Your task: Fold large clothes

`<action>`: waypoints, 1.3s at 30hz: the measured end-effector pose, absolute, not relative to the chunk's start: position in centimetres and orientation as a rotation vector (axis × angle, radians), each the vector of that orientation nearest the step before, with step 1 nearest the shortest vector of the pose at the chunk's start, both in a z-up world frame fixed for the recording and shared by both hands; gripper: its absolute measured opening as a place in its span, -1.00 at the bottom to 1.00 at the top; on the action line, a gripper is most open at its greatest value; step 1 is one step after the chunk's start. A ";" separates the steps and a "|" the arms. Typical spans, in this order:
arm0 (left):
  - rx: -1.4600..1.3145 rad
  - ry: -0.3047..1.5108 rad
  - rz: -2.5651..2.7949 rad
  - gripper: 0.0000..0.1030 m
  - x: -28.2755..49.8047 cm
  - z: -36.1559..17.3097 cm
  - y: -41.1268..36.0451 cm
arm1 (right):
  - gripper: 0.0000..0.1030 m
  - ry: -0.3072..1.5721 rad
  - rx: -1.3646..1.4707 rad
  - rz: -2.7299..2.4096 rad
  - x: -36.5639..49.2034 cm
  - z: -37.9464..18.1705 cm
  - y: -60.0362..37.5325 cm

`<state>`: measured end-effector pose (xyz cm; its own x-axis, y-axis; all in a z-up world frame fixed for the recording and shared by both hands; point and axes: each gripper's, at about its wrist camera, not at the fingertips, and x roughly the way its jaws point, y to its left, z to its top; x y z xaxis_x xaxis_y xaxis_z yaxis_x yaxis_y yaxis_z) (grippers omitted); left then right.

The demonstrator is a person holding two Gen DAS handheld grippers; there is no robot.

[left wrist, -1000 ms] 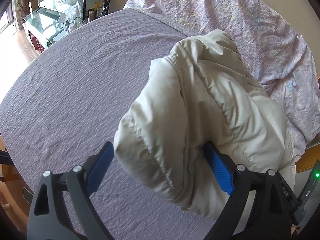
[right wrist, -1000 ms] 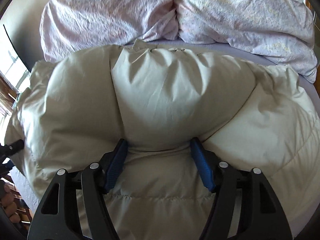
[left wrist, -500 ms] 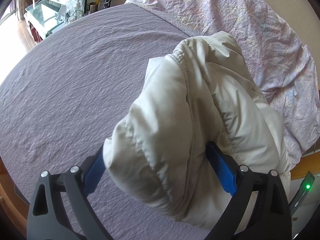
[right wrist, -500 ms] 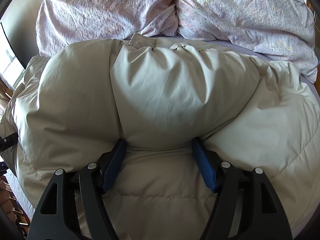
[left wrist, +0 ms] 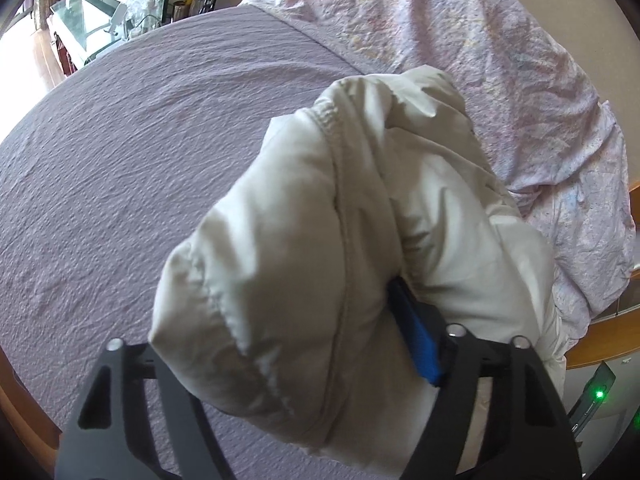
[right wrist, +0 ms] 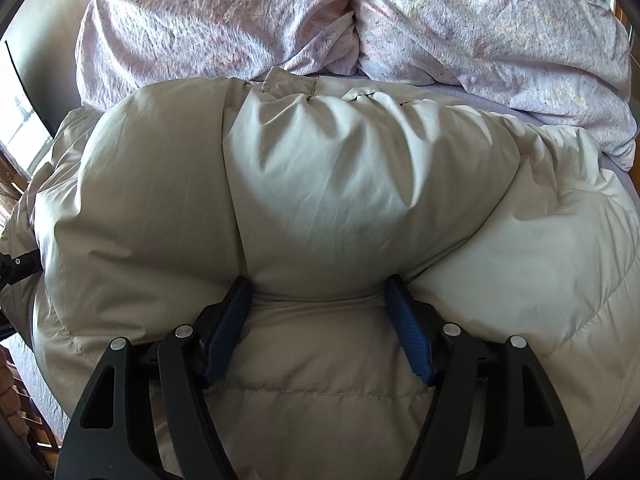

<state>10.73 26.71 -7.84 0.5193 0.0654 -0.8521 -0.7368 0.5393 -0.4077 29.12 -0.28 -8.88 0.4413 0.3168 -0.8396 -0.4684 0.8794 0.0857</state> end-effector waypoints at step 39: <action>-0.532 0.664 0.061 -0.48 17.9 7.6 5.3 | 0.38 1.009 -0.075 0.595 29.3 -8.1 -6.5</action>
<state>17.89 5.27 7.56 0.7909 -0.1125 -0.6015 -0.2199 0.8650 -0.4510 29.28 -6.46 -8.09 0.3892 0.4335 -0.8128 -0.5007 0.8402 0.2084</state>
